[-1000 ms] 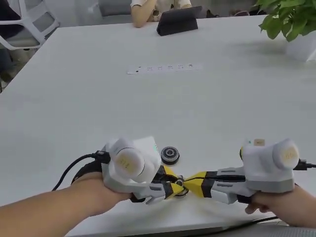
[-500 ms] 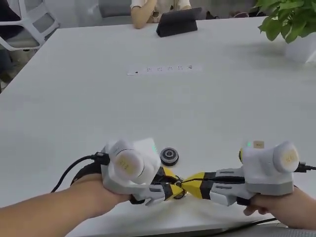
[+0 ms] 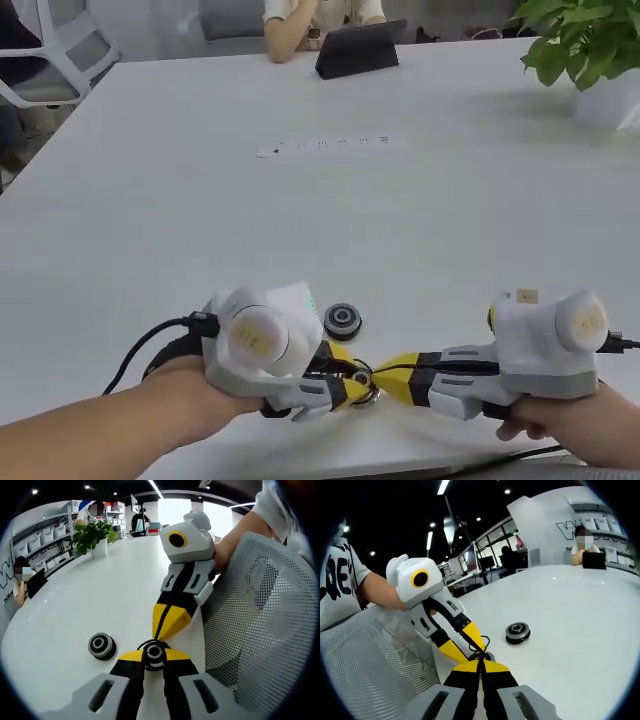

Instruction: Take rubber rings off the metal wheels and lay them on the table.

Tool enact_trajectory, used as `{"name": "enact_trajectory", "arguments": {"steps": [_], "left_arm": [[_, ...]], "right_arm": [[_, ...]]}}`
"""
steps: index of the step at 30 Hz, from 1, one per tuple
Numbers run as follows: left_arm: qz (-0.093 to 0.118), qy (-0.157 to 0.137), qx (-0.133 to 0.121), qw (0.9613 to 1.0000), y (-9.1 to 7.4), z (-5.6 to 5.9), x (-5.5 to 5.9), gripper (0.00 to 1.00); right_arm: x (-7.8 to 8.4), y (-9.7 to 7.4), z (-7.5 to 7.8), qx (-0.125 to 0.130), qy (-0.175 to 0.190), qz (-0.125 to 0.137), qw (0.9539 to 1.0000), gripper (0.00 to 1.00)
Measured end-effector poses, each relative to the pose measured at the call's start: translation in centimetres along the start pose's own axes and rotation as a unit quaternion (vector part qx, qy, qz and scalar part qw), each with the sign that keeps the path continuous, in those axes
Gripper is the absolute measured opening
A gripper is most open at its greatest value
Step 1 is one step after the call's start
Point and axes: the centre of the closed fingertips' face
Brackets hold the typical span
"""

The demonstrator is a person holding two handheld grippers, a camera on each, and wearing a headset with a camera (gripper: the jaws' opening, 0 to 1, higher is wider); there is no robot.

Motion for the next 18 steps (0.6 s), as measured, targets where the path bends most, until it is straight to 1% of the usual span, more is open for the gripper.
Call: {"name": "enact_trajectory", "arguments": {"steps": [5,10,13,18], "left_arm": [[-0.001,0.000,0.008,1.0000,-0.3,0.4,-0.1,0.13],[0.007,-0.002,0.009,0.9999,-0.8,0.4,-0.7,0.15],[0.009,-0.003,0.011,0.9999,-1.1,0.5,-0.8,0.16],[0.015,-0.007,0.010,0.9998,-1.8,0.5,-1.1,0.22]], "right_arm": [[-0.1,0.0,-0.1,-0.002,0.001,0.002,1.0000,0.00],[-0.3,-0.1,-0.2,-0.003,0.003,0.005,1.0000,0.00],[-0.5,-0.2,-0.3,-0.004,0.004,0.007,1.0000,0.00],[-0.8,-0.3,-0.4,-0.005,0.005,0.012,0.9999,0.00]]}}
Point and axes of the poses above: the centre of the closed fingertips' face, and the gripper's own axes: y roughly forward along the fingers, z roughly to its right, x roughly out of its underside, and after that the axes turned 4 degrees about y, right-handed
